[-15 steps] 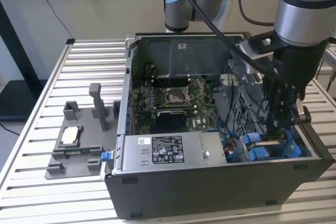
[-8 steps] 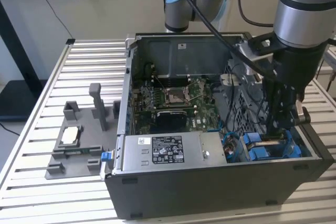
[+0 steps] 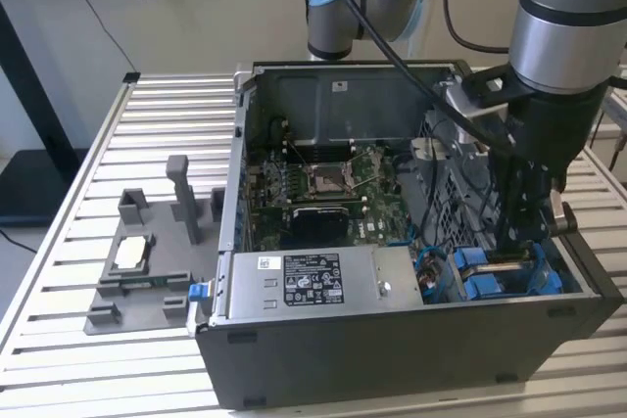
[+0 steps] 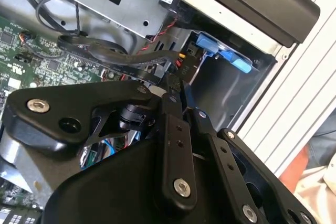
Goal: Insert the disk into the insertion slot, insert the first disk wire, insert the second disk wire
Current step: 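Insert the second disk wire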
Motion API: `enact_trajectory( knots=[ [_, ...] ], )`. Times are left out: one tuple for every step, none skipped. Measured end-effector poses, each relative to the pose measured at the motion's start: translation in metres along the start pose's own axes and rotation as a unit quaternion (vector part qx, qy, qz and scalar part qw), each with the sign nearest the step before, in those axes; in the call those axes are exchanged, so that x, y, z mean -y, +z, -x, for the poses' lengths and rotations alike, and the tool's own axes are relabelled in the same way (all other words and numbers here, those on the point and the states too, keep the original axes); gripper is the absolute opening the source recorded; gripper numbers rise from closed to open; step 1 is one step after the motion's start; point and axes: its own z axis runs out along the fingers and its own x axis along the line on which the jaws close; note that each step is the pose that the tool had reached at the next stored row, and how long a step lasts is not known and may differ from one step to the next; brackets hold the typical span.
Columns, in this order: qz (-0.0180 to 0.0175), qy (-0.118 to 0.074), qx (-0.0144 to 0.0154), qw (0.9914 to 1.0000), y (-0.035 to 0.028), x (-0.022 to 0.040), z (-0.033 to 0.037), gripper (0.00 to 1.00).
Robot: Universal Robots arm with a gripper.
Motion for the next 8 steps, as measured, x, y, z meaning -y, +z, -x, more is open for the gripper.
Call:
enact_trajectory(
  knots=[
    [0.0, 0.0, 0.0, 1.0, 0.0006, -0.0001, 0.0, 0.16],
    [0.0, 0.0, -0.0002, 1.0, 0.0012, -0.0003, -0.0002, 0.16],
    [0.0, 0.0, -0.0003, 1.0, 0.0018, -0.0004, -0.0002, 0.16],
    [0.0, 0.0, -0.0005, 1.0, 0.0024, -0.0006, -0.0003, 0.16],
    [0.0, 0.0, -0.0005, 1.0, 0.0027, -0.0006, -0.0004, 0.16],
    [0.0, 0.0, -0.0004, 1.0, 0.0028, -0.0007, -0.0004, 0.16],
    [0.0, 0.0, -0.0002, 1.0, 0.0031, -0.0007, -0.0004, 0.16],
    [0.0, 0.0, -0.0001, 1.0, 0.0033, -0.0007, -0.0003, 0.16]
  ],
)
